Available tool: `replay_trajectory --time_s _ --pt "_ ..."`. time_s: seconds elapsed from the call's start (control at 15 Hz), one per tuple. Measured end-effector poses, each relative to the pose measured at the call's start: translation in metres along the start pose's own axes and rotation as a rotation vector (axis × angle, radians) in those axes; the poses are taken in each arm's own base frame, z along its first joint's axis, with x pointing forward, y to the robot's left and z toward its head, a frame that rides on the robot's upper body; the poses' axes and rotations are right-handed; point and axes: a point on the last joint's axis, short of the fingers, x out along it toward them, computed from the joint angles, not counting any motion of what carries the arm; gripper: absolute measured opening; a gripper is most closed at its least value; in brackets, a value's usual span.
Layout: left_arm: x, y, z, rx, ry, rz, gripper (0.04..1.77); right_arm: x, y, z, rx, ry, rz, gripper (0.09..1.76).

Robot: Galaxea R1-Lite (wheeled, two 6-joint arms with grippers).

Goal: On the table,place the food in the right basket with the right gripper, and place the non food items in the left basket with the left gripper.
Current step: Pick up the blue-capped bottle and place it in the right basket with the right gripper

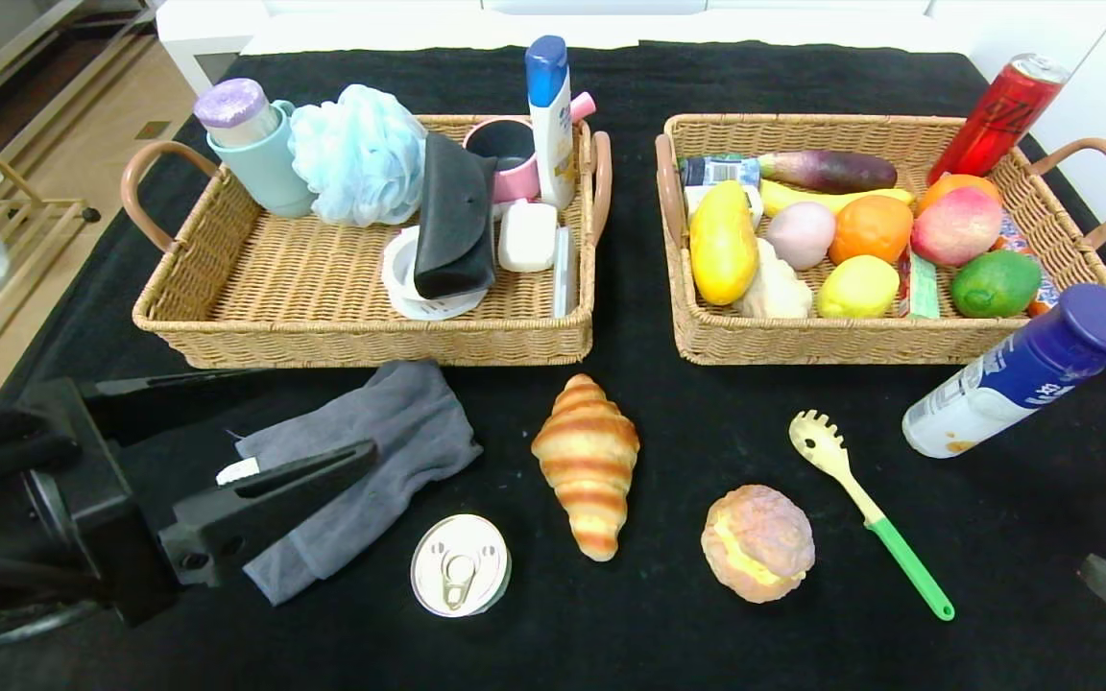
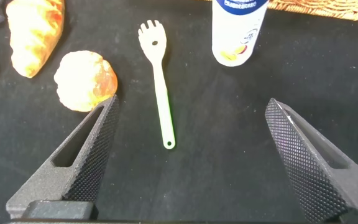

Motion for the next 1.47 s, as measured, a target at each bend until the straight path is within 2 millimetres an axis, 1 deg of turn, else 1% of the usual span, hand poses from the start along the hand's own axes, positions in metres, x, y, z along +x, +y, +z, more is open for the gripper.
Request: replay_trajectory --time_s 0.2,0.53,0.87,1.13,1.27,1.47 --pt "-0.005 0.002 0.003 0.006 -0.017 0.022 1.72 0.008 0.000 0.004 0.001 -0.019 0.000 1.71" --pt "-0.007 0.002 -0.001 0.038 -0.005 0.021 1.72 0.034 0.000 0.012 0.003 -0.060 -0.071 1.71" --pt "-0.008 0.001 -0.001 0.043 -0.007 0.021 1.72 0.070 -0.001 0.022 0.027 -0.163 -0.152 1.71" --pt "-0.009 0.001 -0.001 0.044 -0.009 0.022 1.72 0.099 -0.004 0.025 0.057 -0.177 -0.214 1.71" --pt "-0.008 0.001 -0.001 0.050 -0.008 0.024 1.72 0.108 -0.006 0.028 0.065 -0.176 -0.240 1.71" --pt "-0.009 0.001 -0.001 0.053 -0.013 0.024 1.72 0.113 -0.007 0.031 0.067 -0.178 -0.244 1.71"
